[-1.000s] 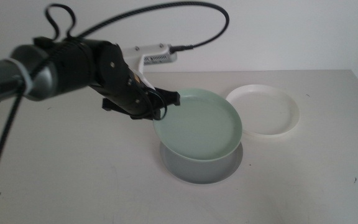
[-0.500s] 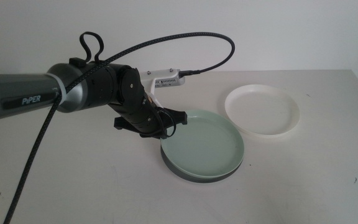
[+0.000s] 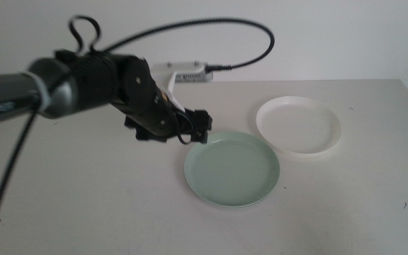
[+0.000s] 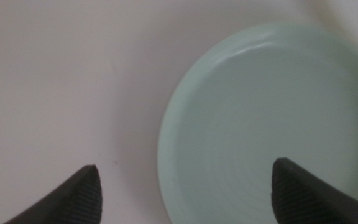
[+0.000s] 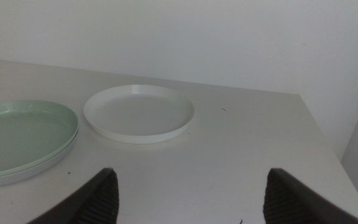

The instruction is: Stack the three bowls on top of each other.

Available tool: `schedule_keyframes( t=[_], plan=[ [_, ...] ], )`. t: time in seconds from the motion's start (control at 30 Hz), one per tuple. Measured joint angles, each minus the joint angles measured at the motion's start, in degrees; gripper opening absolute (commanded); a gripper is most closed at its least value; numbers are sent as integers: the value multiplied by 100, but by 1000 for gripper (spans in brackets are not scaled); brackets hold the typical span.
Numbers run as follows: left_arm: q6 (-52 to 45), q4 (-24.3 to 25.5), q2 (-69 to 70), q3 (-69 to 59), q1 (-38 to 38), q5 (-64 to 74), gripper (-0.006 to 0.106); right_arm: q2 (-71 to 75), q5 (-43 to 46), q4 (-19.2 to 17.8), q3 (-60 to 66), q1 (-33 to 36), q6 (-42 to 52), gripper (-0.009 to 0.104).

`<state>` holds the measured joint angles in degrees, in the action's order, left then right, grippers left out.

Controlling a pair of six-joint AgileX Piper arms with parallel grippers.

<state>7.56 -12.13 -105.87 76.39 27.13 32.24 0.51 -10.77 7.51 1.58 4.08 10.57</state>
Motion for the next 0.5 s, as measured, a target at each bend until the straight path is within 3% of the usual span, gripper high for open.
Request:
schedule_keyframes(
  t=[0.2, 0.5],
  plan=[
    [-1065, 0, 1249, 0, 0, 478, 105, 0, 0, 0, 0, 0, 0, 59],
    [-1722, -48, 3167, 0, 0, 1442, 105, 0, 0, 0, 0, 0, 0, 59]
  ],
)
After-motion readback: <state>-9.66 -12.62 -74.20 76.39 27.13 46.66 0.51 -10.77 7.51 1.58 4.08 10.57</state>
